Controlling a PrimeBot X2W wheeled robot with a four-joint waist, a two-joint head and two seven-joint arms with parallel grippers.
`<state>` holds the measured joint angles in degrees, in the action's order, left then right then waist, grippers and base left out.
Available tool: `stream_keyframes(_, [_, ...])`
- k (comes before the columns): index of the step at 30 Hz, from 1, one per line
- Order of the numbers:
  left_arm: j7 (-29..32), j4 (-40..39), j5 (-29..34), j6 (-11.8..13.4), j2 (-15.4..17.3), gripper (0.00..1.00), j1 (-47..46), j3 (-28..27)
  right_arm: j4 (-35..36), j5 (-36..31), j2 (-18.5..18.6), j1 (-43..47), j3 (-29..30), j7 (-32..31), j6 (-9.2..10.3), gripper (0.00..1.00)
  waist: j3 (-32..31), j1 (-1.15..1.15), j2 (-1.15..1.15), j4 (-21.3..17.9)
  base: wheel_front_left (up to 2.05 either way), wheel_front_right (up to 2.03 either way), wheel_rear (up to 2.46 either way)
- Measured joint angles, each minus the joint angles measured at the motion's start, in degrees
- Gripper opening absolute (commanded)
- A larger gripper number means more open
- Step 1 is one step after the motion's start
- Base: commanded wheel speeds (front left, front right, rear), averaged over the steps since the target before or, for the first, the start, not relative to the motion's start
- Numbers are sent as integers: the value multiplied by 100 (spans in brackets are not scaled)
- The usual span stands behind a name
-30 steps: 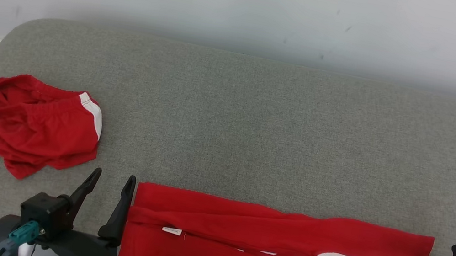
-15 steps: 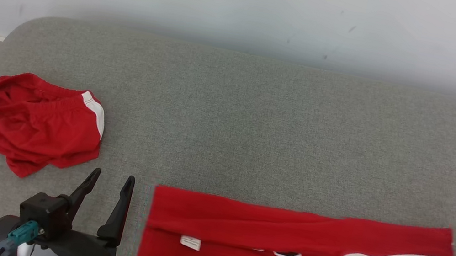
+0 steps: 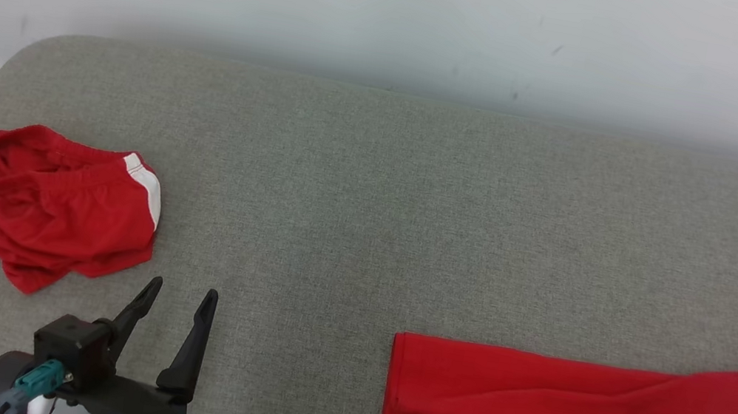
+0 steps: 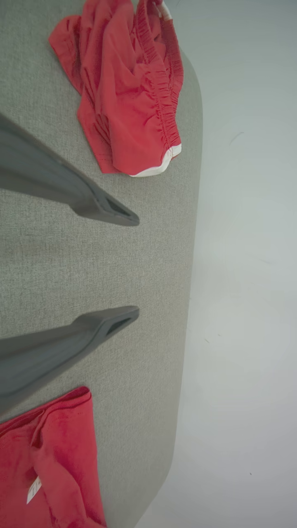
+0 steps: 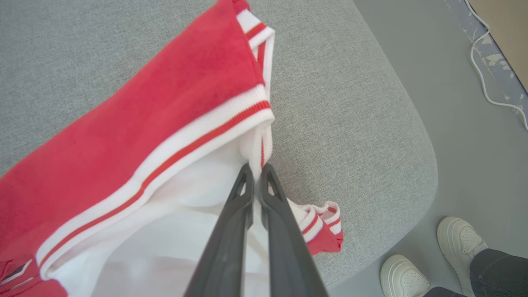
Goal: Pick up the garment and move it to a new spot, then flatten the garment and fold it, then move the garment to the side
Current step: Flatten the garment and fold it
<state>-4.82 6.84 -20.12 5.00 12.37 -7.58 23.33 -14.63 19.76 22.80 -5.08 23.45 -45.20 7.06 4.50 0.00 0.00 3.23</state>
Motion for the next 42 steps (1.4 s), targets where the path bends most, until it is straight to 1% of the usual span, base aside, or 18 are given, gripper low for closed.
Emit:
stream_keyframes(2, [0,21,0,0,3,100,5,-4,46,52,-158,-20,-109,-18,1,0,-18,0,0,-19,0,0,0])
stream_keyframes(3, [0,21,0,0,3,100,5,-4,46,52,-158,-20,-109,-18,1,0,-18,0,0,-19,0,0,0])
stream_keyframes(6, [4,73,0,-7,-2,100,8,31,256,244,-547,-14,-375,-73,-9,0,-62,0,0,-51,0,0,0])
stream_keyframes(9, [19,88,0,-7,-15,100,12,88,602,352,-746,25,-638,-126,-157,0,-108,-1,0,-70,0,0,0])
stream_keyframes(11, [19,89,0,-14,-25,100,12,101,851,391,-822,88,-810,-153,-274,0,-127,-1,0,-76,0,0,0])
stream_keyframes(17, [25,99,-1,-47,-58,100,26,122,1499,588,-1214,252,-1397,-374,-638,0,-159,-1,0,-87,0,0,0])
stream_keyframes(20, [25,101,-2,-47,-59,100,30,119,1738,825,-1497,244,-1664,-445,-764,0,-157,-1,0,-91,0,0,0])
stream_keyframes(22, [25,102,-4,-47,-60,100,30,119,1876,835,-1660,236,-1914,-501,-809,0,-151,-1,0,-96,0,0,0])
stream_keyframes(23, [25,102,-5,-47,-62,100,30,119,1889,835,-1729,217,-2023,-542,-815,0,-147,-1,0,-98,0,0,0])
stream_keyframes(25, [25,102,-5,-47,-64,100,29,119,1876,731,-1733,198,-2241,-600,-859,0,-136,-1,0,-100,0,0,0])
stream_keyframes(29, [25,98,-5,-48,-101,100,12,125,1737,619,-1777,74,-2565,-677,-861,0,-104,-1,0,-98,0,0,0])
stream_keyframes(34, [25,98,-5,-49,-114,100,-5,134,1642,513,-1904,-149,-2915,-676,-849,0,-57,-1,0,-82,0,0,0])
stream_keyframes(37, [25,101,-5,-51,-116,100,-11,136,1545,481,-1925,-272,-3084,-675,-805,0,-31,0,0,-70,0,0,0])
stream_keyframes(42, [25,116,-5,-54,-131,100,-46,142,1380,439,-1927,-276,-3388,-675,-802,0,-3,0,0,-34,0,0,0])
